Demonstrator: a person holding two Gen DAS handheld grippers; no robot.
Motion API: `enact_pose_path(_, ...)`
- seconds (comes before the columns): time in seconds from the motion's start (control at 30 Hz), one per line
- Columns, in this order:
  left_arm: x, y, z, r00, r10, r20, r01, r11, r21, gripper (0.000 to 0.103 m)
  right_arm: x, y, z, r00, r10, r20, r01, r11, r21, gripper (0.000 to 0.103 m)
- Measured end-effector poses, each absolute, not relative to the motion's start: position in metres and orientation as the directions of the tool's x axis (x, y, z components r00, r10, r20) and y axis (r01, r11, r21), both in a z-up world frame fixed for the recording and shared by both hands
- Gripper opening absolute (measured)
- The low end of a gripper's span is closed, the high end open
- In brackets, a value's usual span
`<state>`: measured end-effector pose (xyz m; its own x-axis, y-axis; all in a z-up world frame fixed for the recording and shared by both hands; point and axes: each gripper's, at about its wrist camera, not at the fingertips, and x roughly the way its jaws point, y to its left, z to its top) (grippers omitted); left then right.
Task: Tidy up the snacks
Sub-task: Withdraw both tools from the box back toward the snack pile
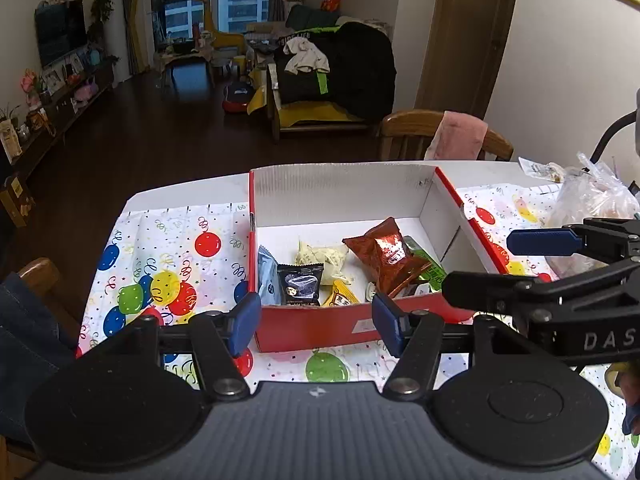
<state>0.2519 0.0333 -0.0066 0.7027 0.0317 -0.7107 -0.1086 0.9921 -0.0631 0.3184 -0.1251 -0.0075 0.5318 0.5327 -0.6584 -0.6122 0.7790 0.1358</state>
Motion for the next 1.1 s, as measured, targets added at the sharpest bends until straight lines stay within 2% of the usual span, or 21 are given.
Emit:
enact_pose_path(0.07, 0.245, 0.034, -0.004, 0.708, 0.027, -0.706, -0.106, 0.992, -0.069, 0.062, 0.31, -0.125, -0.005, 0.535, 0.538, -0.652, -0.616, 0.776, 0.135, 0.087)
enact_pose_path(0.17, 0.234, 0.036, -0.002, 0.718, 0.025, -0.695, -0.109, 0.991, -0.077, 0.069, 0.298, -0.125, -0.001, 0.529, 0.554, -0.643, -0.627, 0.766, 0.144, 0.088)
enact_pose_path(0.43, 0.204, 0.038, 0.002, 0.733, 0.023, -0.68, -0.107, 0.991, -0.082, 0.071, 0.272, -0.13, 0.0, 0.523, 0.58, -0.625, -0.645, 0.748, 0.155, 0.09)
enact_pose_path(0.57, 0.189, 0.04, 0.0, 0.736, 0.023, -0.677, -0.111, 0.99, -0.087, 0.073, 0.26, -0.133, -0.002, 0.519, 0.59, -0.619, -0.649, 0.743, 0.163, 0.1)
enact_pose_path(0.7, 0.174, 0.042, -0.001, 0.748, 0.035, -0.662, -0.117, 0.99, -0.08, 0.079, 0.249, -0.134, -0.006, 0.503, 0.606, -0.616, -0.658, 0.731, 0.181, 0.1)
enact_pose_path(0.9, 0.154, 0.046, -0.008, 0.753, 0.039, -0.656, -0.121, 0.989, -0.079, 0.082, 0.231, -0.131, -0.019, 0.486, 0.604, -0.632, -0.668, 0.723, 0.177, 0.103)
enact_pose_path(1.1, 0.135, 0.054, -0.024, 0.725, 0.044, -0.688, -0.153, 0.983, -0.099, 0.082, 0.215, -0.128, -0.038, 0.461, 0.585, -0.668, -0.682, 0.714, 0.155, 0.103)
